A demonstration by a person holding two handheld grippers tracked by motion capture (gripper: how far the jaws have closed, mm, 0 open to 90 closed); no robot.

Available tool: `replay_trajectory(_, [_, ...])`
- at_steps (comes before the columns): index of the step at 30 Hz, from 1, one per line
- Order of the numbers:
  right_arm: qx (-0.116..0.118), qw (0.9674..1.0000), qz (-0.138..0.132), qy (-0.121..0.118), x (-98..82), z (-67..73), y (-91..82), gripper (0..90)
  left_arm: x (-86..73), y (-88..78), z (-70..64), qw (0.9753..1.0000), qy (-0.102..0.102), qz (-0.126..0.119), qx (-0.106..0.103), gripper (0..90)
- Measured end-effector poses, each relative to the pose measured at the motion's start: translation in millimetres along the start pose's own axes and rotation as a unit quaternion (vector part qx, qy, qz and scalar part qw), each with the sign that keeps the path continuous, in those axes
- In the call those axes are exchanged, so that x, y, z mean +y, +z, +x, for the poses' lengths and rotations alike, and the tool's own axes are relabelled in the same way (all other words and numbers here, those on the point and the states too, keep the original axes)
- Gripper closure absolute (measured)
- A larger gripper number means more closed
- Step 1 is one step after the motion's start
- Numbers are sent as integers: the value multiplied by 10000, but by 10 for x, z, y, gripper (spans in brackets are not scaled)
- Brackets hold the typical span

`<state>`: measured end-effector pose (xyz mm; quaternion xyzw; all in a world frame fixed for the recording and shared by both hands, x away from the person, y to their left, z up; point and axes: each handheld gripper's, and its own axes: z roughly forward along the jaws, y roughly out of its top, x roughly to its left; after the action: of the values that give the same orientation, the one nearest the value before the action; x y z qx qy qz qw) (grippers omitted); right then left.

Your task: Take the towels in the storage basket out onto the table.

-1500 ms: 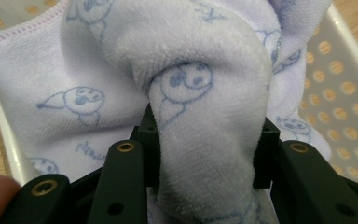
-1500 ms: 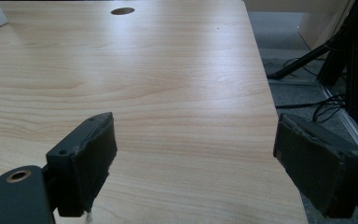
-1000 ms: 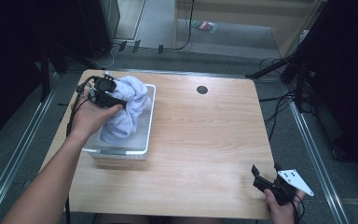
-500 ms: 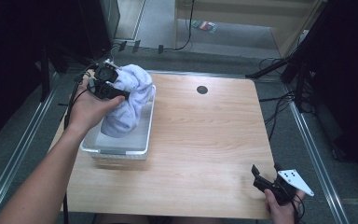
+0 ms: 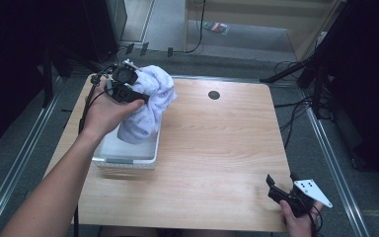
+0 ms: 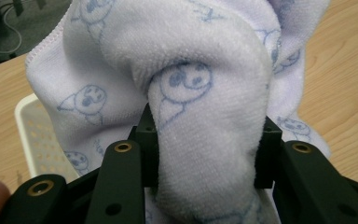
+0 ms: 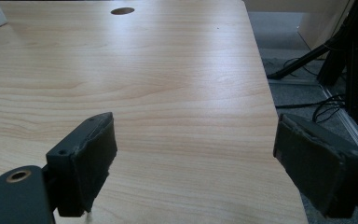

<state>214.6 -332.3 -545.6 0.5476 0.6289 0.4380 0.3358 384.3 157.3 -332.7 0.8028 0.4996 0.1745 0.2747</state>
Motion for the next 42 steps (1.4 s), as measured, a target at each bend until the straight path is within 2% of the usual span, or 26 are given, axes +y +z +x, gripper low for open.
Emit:
replay_trajectory(1, [3,10000,-3,2,0,-2,0,133,27,11,-61,10000,33,-7,-48,589])
replay_trajectory(2, [3,10000,0,0,0,-1,1,133,27,11,-61,10000,33,-7,-48,589])
replay_trajectory(5, [7,10000,6,-4,0,5,0,133,83,51,-187,9999,108,-22,-101,588])
replay_trajectory(9, [10,10000,6,-1,0,4,0,133,121,94,-287,9997,183,-9,-167,588])
replay_trajectory(11, [13,10000,9,1,0,3,1,133,157,137,-392,9995,237,-18,-207,587])
replay_trajectory(14, [12,10000,4,3,0,5,0,133,179,158,-450,9993,286,-13,-230,587])
replay_trajectory(19, [12,10000,-5,-11,-1,2,-1,132,252,240,-668,9986,418,-6,-334,586])
replay_trajectory(21, [14,10000,-3,-5,-1,4,-2,132,259,257,-701,9985,425,-25,-358,586])
replay_trajectory(25, [17,10000,-9,-11,-2,3,-3,133,287,331,-841,9978,502,5,-429,586])
replay_trajectory(26, [16,10000,-17,-20,-2,0,-3,132,301,367,-914,9974,558,3,-451,585])
replay_trajectory(30, [18,10000,-14,-11,-2,0,-3,132,324,424,-1018,9969,607,10,-507,585])
replay_trajectory(31, [19,10000,-16,-3,-1,1,-3,133,338,463,-1084,9964,648,19,-542,585])
replay_trajectory(33, [21,10000,-19,-8,-1,0,-3,132,344,478,-1116,9961,667,40,-570,585])
replay_trajectory(36, [43,10000,-38,3,-2,-1,-4,132,357,550,-1231,9950,750,61,-661,584])
replay_trajectory(40, [50,10000,-39,1,-2,1,-4,132,356,609,-1312,9946,755,83,-703,582])
replay_trajectory(42, [59,10000,-40,1,-2,-3,-5,132,349,699,-1404,9936,819,125,-770,582])
